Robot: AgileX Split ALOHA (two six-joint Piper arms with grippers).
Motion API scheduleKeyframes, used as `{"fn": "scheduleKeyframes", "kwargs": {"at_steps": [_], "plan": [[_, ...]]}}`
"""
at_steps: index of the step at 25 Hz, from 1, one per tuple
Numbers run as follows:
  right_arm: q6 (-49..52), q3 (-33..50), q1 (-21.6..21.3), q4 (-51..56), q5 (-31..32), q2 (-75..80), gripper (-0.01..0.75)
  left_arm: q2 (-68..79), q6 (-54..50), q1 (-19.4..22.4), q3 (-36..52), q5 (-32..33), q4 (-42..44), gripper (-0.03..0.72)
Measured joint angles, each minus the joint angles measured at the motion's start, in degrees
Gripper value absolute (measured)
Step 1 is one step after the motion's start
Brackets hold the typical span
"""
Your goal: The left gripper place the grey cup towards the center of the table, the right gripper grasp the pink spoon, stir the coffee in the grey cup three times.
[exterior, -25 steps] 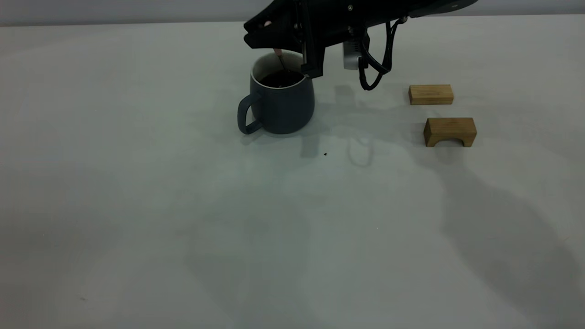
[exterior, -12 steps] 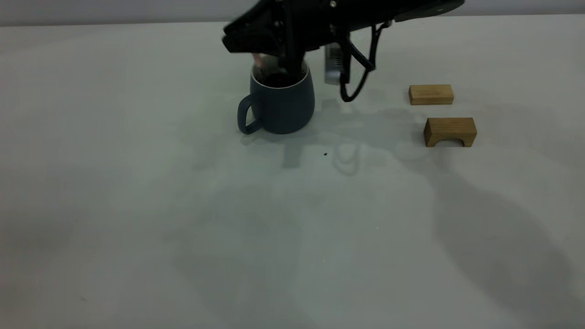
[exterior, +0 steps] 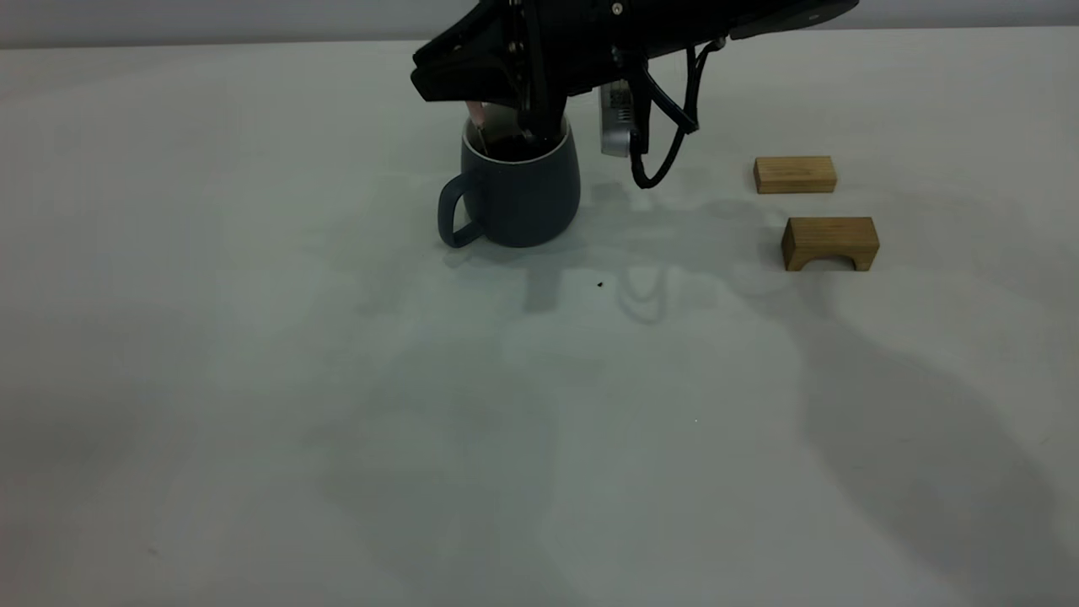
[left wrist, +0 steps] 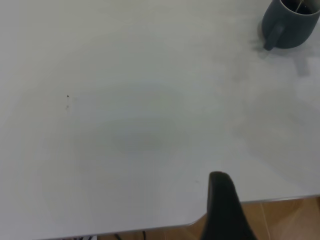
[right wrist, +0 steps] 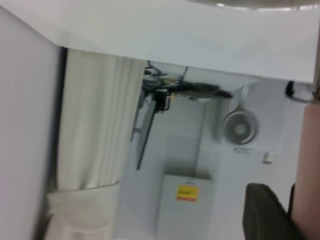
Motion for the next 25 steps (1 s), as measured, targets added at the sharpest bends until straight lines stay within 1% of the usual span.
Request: {"fn": "scheduleKeyframes", "kwargs": {"at_steps": [3,4,6,8,11,13,16,19,21,25], "plan": [[-6.38,0.0,0.0,-0.57,0.0,0.0,0.306,0.0,0.0,0.0,0.0,0.0,0.0,0.528],[-9.05,0.0,0.0,-0.61,0.0,0.0,0.368,0.0,0.0,0.0,0.0,0.0,0.0,0.528],[-12.36,0.0,0.0,-0.72,-0.52,0.0,0.448,0.0,0.0,0.0,0.0,0.0,0.0,0.528],[-15.32,0.0,0.0,-2.4,-1.98,-0.21,0.504,0.0,0.0,0.0,0.0,0.0,0.0,0.528],[-20.42,0.0,-0.04,-9.84,-4.49,-1.84,0.533,0.0,0.0,0.0,0.0,0.0,0.0,0.528],[-25.38,0.0,-0.04,-17.58,-4.79,-3.89,0.536,0.0,0.0,0.0,0.0,0.0,0.0,0.528],[-34.57,0.0,0.01,-31.97,-4.33,-8.15,0.538,0.0,0.0,0.0,0.0,0.0,0.0,0.528],[-42.2,0.0,0.34,-48.24,-1.87,-13.46,0.538,0.0,0.0,0.0,0.0,0.0,0.0,0.528],[-45.6,0.0,0.41,-56.18,-0.37,-16.8,0.538,0.0,0.0,0.0,0.0,0.0,0.0,0.528],[-46.83,0.0,0.41,-71.45,4.92,-24.83,0.538,0.0,0.0,0.0,0.0,0.0,0.0,0.528]]}}
